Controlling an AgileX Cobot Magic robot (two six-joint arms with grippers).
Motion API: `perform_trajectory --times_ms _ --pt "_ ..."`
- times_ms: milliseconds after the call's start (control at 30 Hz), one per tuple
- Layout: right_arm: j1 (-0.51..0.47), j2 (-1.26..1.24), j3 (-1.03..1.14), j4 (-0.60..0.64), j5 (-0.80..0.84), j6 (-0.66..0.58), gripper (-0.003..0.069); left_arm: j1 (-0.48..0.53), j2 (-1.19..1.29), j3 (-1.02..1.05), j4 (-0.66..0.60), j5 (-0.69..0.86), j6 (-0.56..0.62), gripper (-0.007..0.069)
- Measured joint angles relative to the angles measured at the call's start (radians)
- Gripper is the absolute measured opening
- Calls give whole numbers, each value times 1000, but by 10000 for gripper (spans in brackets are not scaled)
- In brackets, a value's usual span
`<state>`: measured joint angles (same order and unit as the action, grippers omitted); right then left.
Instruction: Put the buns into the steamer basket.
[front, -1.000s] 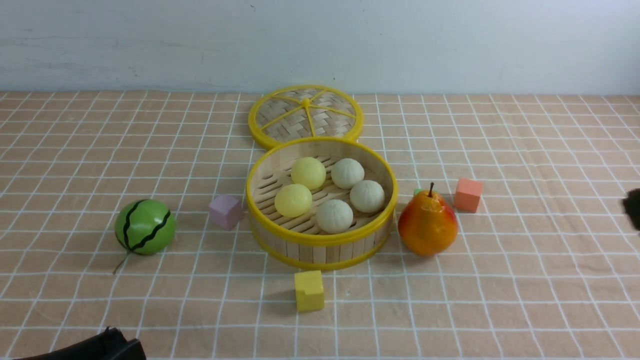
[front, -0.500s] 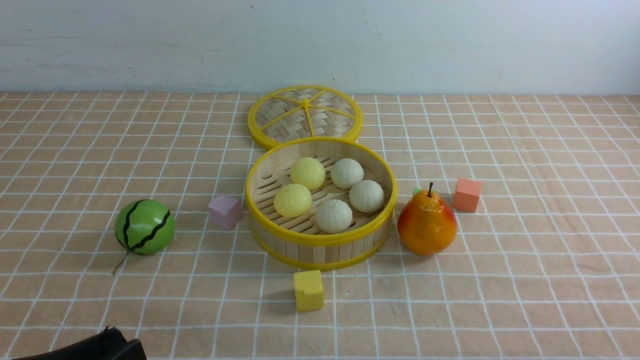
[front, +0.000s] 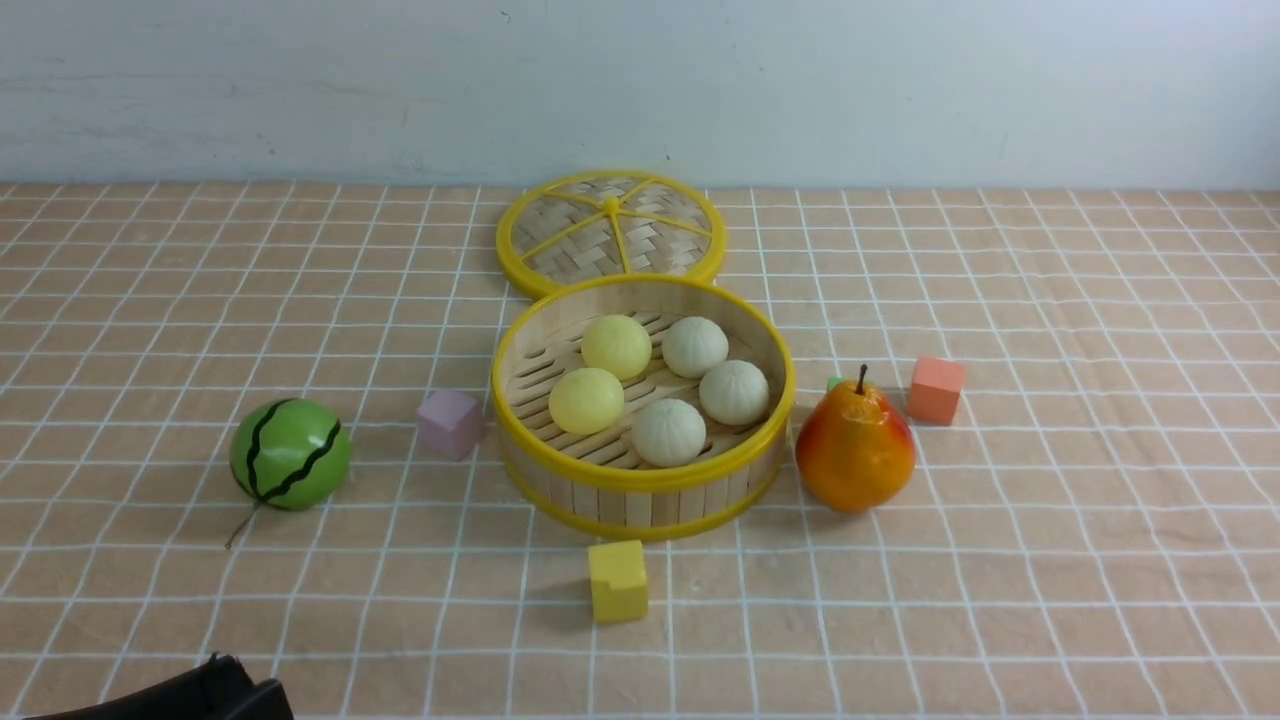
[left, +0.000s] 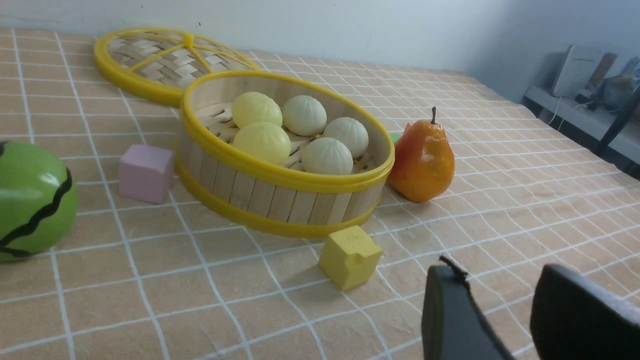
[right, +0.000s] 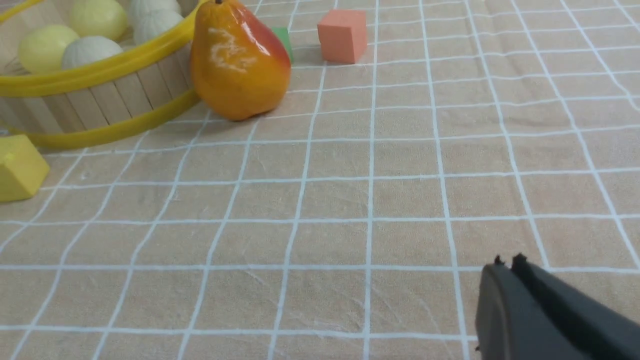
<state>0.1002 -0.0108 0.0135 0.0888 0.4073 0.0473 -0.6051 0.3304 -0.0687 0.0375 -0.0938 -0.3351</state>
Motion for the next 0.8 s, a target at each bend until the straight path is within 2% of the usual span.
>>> perform_trajectory --times_ms 800 --pt "0 0 1 6 0 1 18 0 0 0 0 0 0 237"
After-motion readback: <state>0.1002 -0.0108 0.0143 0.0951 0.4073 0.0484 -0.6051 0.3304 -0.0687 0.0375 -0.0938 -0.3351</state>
